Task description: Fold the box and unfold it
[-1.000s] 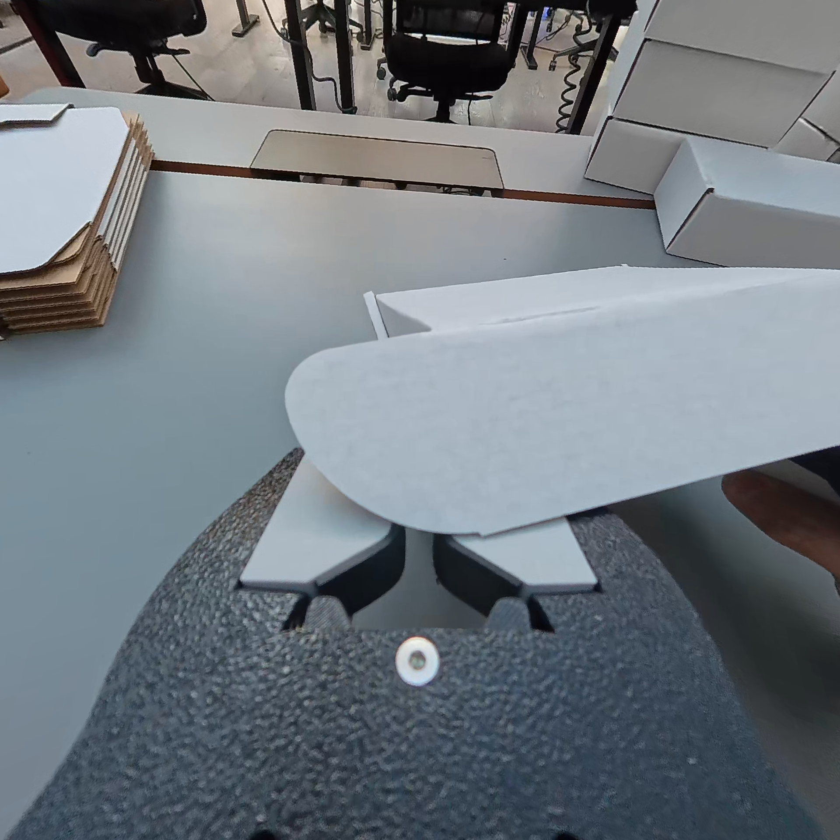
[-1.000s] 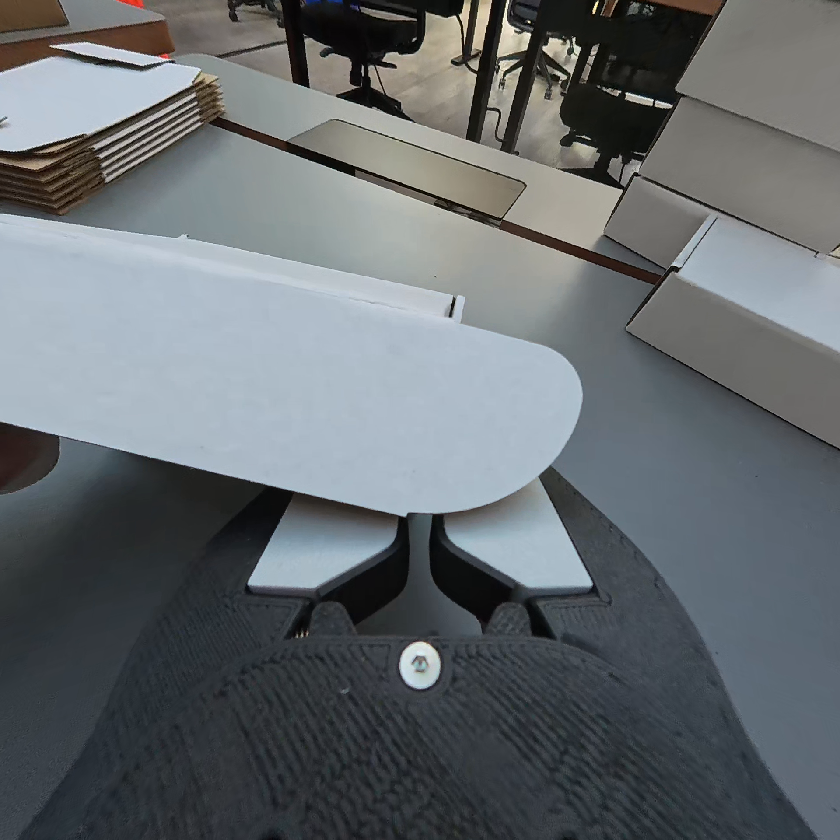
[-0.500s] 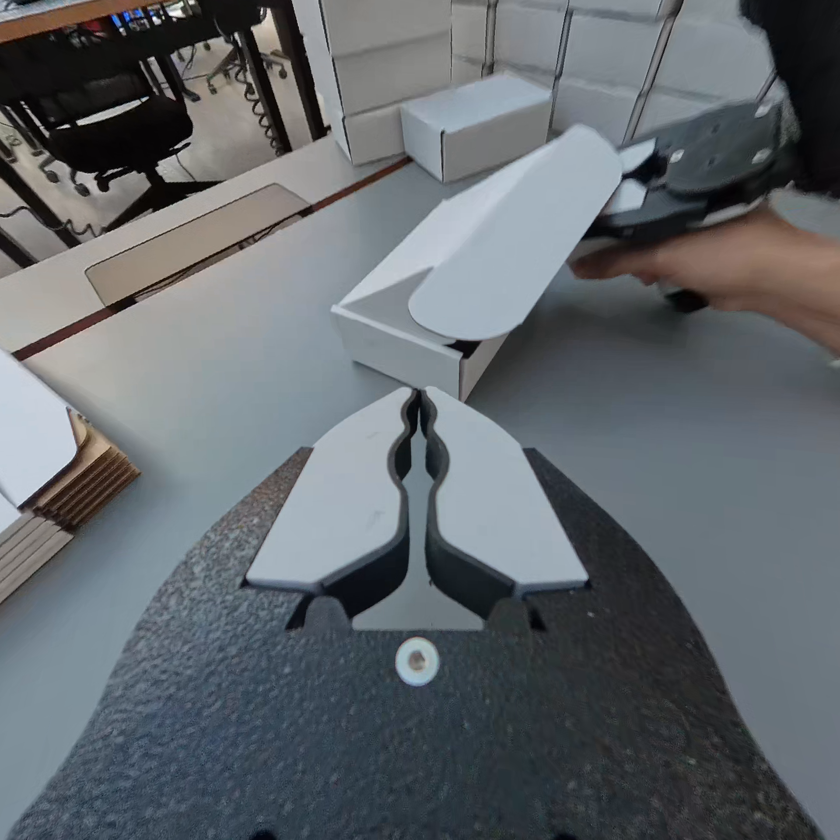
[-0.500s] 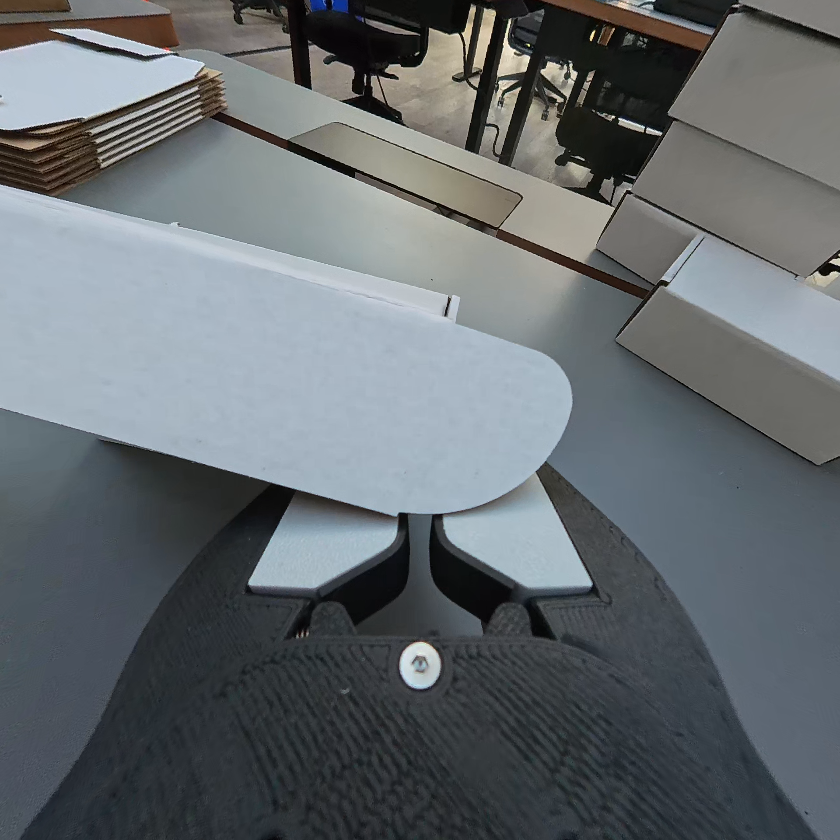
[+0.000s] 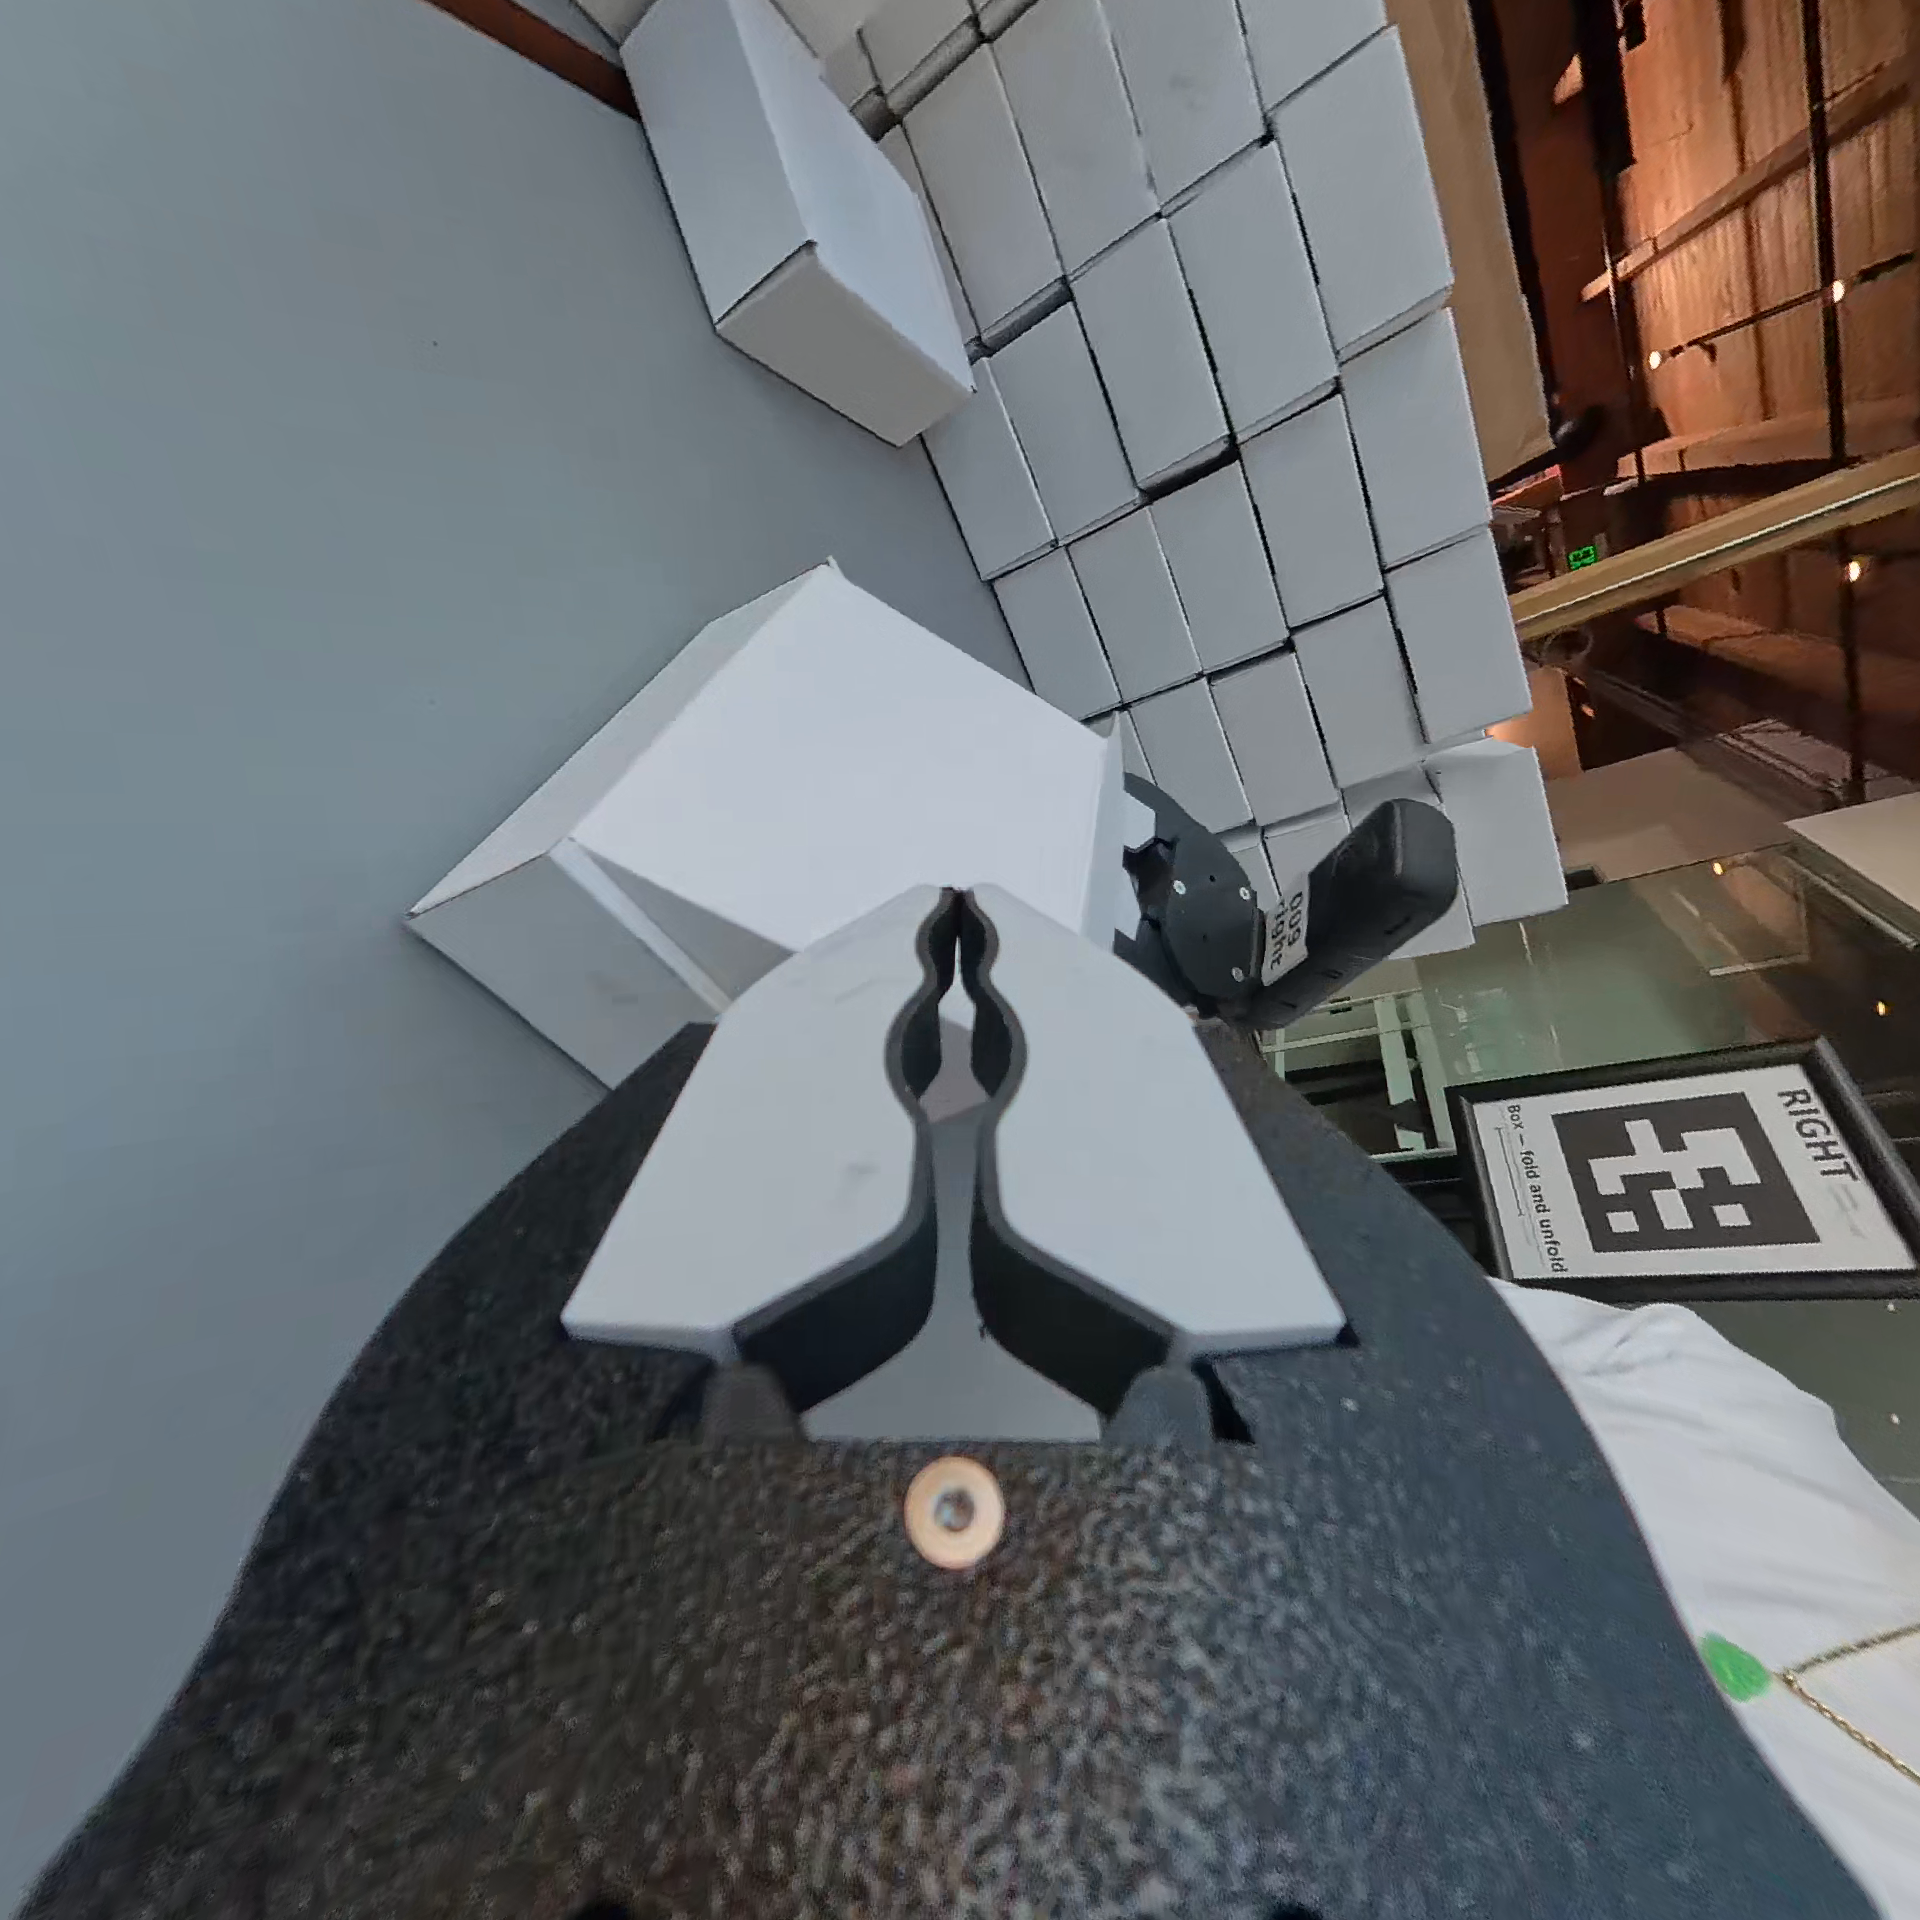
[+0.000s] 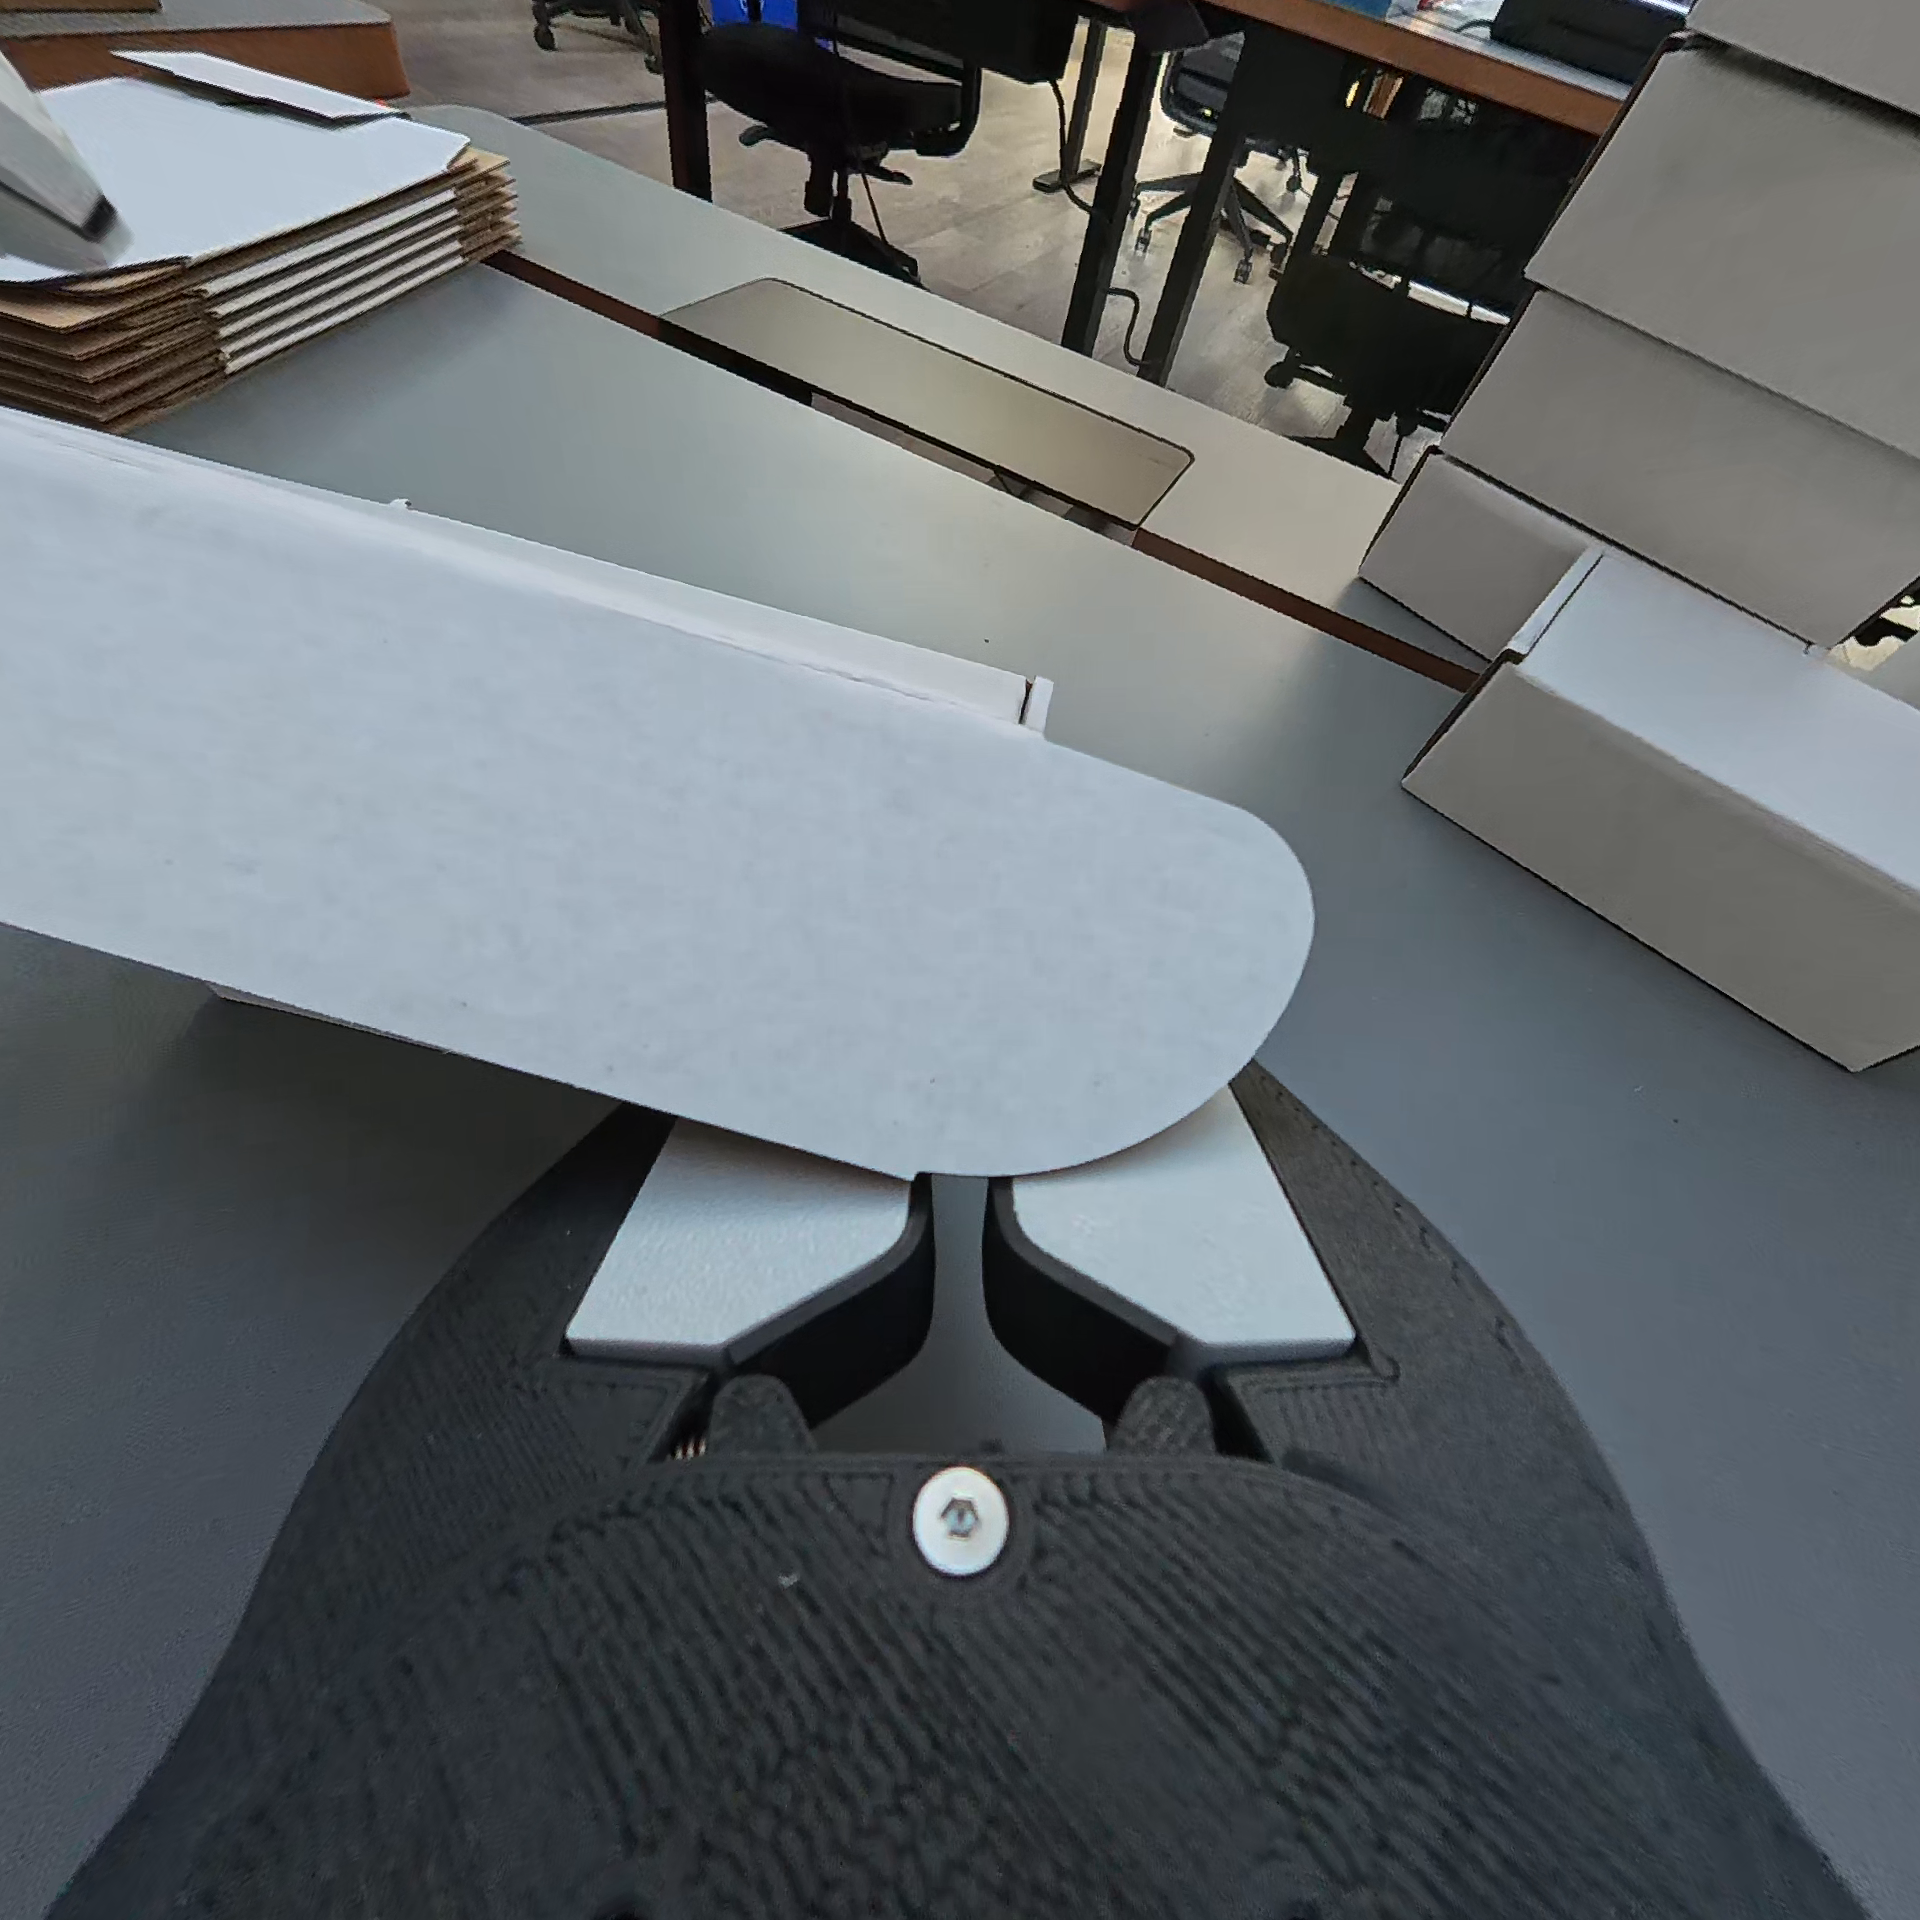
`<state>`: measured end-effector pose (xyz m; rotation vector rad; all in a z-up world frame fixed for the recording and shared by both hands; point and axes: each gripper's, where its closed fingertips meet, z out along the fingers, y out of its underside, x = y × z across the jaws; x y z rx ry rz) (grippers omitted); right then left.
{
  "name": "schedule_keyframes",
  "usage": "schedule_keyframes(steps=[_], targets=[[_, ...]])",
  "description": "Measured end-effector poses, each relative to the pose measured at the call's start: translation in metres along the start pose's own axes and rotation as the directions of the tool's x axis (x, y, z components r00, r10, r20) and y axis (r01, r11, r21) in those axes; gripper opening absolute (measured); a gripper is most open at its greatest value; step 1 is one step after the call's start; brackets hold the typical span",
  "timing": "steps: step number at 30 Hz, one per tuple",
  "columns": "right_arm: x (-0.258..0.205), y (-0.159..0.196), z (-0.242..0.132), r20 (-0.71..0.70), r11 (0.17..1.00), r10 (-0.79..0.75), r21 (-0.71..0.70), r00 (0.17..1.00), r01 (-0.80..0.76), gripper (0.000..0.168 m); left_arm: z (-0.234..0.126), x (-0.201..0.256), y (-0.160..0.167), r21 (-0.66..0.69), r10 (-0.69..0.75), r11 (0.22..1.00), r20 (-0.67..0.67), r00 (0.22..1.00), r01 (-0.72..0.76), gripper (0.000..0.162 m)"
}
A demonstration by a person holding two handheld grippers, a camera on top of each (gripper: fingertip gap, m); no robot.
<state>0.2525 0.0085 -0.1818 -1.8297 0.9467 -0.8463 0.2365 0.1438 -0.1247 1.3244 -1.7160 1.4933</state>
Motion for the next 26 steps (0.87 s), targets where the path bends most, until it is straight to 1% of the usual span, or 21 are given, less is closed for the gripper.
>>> schedule_keyframes(steps=[3,7,9,10,12,13,15,18,19,21,22,23,25,26], targets=[[0.000,0.000,0.000,0.007,1.000,0.006,0.001,1.000,-0.006,0.003,0.007,-0.015,0.004,-0.021,-0.047,0.999,0.019,0.999,0.047,0.000],[-0.001,-0.001,0.000,0.036,1.000,0.002,0.012,0.999,-0.002,0.004,0.015,-0.021,0.013,-0.061,0.005,0.998,0.071,0.997,-0.001,0.000],[-0.003,-0.001,-0.002,0.075,0.999,-0.027,0.021,0.997,0.025,0.005,0.016,-0.024,0.016,-0.080,0.042,0.996,0.125,0.991,-0.032,0.000],[-0.005,-0.001,-0.004,0.110,0.999,-0.032,0.028,0.993,0.029,0.008,0.017,-0.026,0.017,-0.089,0.075,0.994,0.164,0.984,-0.061,0.000],[-0.012,0.002,-0.011,0.194,0.998,-0.045,0.040,0.980,0.038,0.019,0.019,-0.031,0.022,-0.123,0.145,0.985,0.247,0.958,-0.117,0.000],[-0.011,0.005,-0.016,0.210,0.999,-0.048,0.029,0.977,0.043,0.025,0.020,-0.033,0.025,-0.143,0.177,0.980,0.284,0.942,-0.141,0.000],[-0.002,0.010,-0.031,0.196,1.000,-0.020,0.012,0.980,0.018,0.039,0.021,-0.036,0.026,-0.147,0.216,0.973,0.336,0.917,-0.176,0.000],[0.006,0.033,-0.057,0.213,0.995,-0.024,-0.093,0.977,0.045,0.044,0.021,-0.040,0.031,-0.184,0.276,0.958,0.389,0.879,-0.219,0.000],[0.008,0.036,-0.066,0.226,0.993,-0.023,-0.104,0.974,0.048,0.041,0.022,-0.041,0.032,-0.190,0.285,0.955,0.392,0.875,-0.226,0.000],[0.013,0.024,-0.083,0.254,0.998,-0.003,-0.056,0.967,0.018,0.022,0.025,-0.044,0.034,-0.208,0.308,0.948,0.411,0.858,-0.240,0.000],[0.018,0.010,-0.090,0.257,1.000,0.016,-0.012,0.966,-0.014,0.014,0.025,-0.044,0.034,-0.214,0.324,0.943,0.417,0.849,-0.255,0.000],[0.021,-0.007,-0.096,0.270,0.998,0.020,0.045,0.963,-0.034,0.010,0.025,-0.044,0.034,-0.218,0.330,0.941,0.419,0.846,-0.259,0.000],[0.023,-0.043,-0.099,0.291,0.985,-0.029,0.171,0.956,-0.022,0.003,0.025,-0.044,0.034,-0.219,0.342,0.937,0.422,0.840,-0.271,0.000],[0.021,-0.052,-0.093,0.301,0.984,-0.055,0.178,0.952,0.001,0.000,0.025,-0.044,0.034,-0.218,0.346,0.936,0.423,0.837,-0.277,0.000]])
